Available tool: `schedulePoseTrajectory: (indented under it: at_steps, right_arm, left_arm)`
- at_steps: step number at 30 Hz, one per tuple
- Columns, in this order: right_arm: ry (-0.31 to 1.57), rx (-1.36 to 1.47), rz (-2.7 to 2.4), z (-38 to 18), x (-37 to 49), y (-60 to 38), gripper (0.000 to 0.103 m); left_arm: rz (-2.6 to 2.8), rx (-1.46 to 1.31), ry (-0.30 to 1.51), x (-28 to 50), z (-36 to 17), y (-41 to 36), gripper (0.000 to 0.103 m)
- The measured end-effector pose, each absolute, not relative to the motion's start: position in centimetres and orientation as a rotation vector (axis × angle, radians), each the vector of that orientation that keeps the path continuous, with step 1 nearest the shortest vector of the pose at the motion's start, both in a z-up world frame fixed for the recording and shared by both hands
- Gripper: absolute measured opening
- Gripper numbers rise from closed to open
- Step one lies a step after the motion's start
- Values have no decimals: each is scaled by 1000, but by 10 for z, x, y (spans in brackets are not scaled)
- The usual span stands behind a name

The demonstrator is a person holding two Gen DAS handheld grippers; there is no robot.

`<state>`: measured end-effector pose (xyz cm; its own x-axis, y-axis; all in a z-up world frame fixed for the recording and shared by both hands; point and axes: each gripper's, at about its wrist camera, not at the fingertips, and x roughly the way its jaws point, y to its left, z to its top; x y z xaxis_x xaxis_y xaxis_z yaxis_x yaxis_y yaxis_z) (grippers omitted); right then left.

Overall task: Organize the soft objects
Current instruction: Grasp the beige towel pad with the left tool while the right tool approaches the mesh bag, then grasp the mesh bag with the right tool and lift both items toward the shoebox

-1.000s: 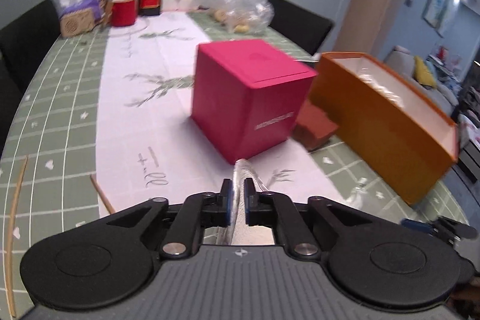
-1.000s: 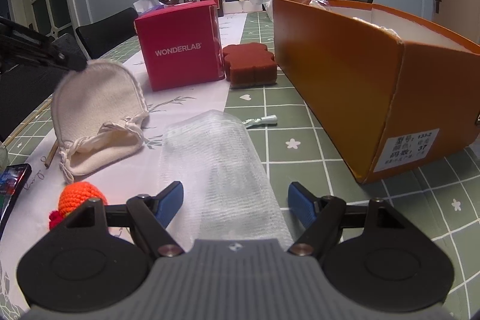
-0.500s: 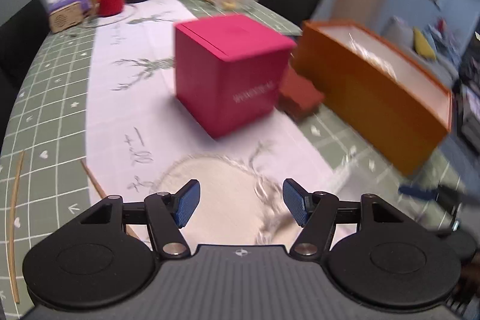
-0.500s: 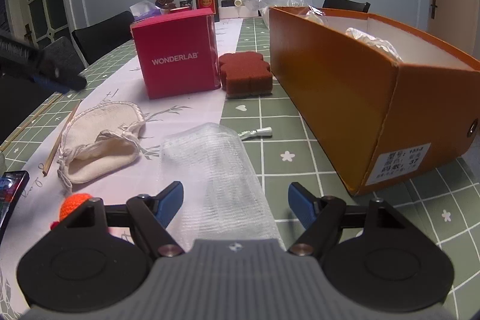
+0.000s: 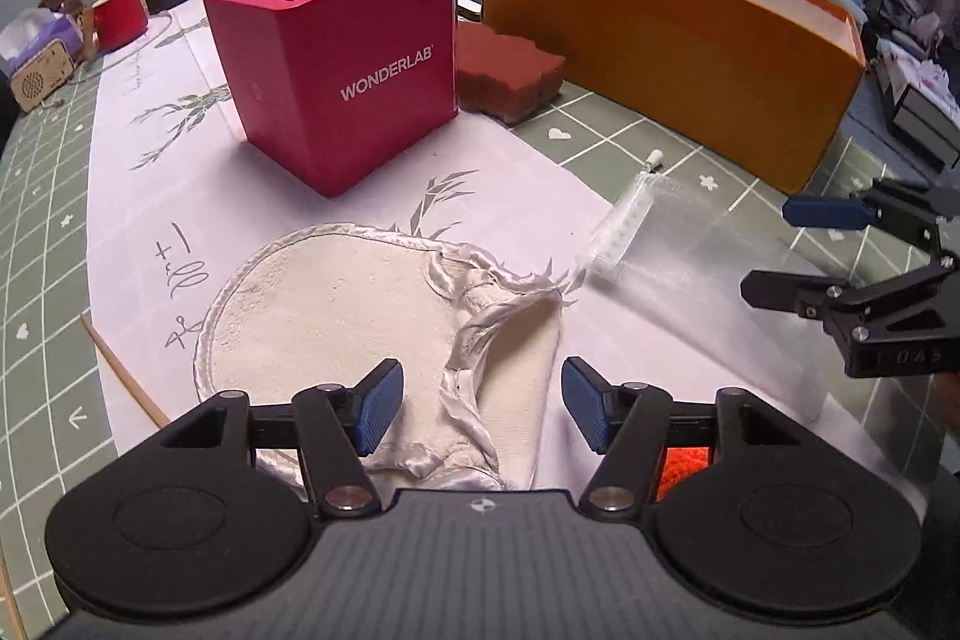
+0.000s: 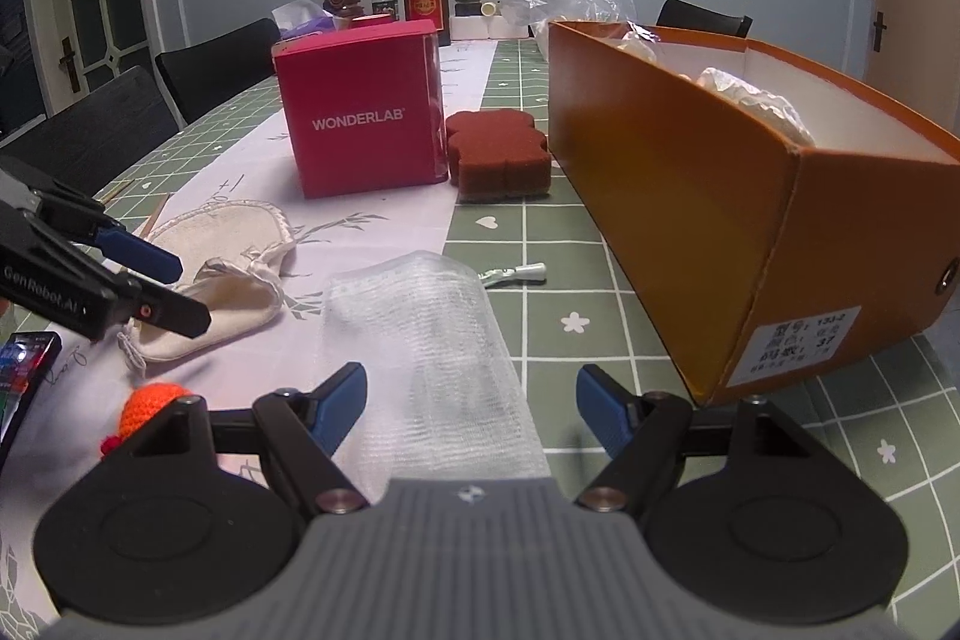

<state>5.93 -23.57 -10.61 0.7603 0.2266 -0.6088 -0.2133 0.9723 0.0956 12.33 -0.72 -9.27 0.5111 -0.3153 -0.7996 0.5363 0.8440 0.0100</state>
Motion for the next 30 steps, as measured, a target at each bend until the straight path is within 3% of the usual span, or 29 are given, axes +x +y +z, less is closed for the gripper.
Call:
schedulePoseTrajectory:
  at_steps: [5,7,11,14,17,20,22,24,26,30]
  right_arm:
    - [677,-10,263,-109,68,-226,77]
    - [687,-41,275,-111,74,-220,90]
    - [708,-102,302,-117,84,-209,89]
    - [705,-117,304,-118,83,-206,78]
    - [708,-92,326,-119,82,-209,67]
    - [700,-87,330,-117,79,-211,42]
    - [698,-83,326,-116,79,-213,17]
    - [699,-75,321,-115,78,-217,7]
    - [702,-61,318,-115,78,-222,2]
    - [700,-27,312,-112,75,-233,2]
  left_arm:
    - [-491,301,908,127,-105,-13,72]
    - [-487,338,885,124,-107,-17,76]
    - [-482,329,888,128,-107,-17,73]
    - [-474,316,886,131,-106,-16,55]
    - [-475,322,885,132,-105,-17,47]
    - [-486,333,885,131,-104,-19,34]
    - [-490,342,890,131,-103,-20,27]
    - [-489,332,897,132,-101,-18,16]
    - [-484,322,901,133,-99,-16,14]
    - [-506,339,881,130,-92,-14,13]
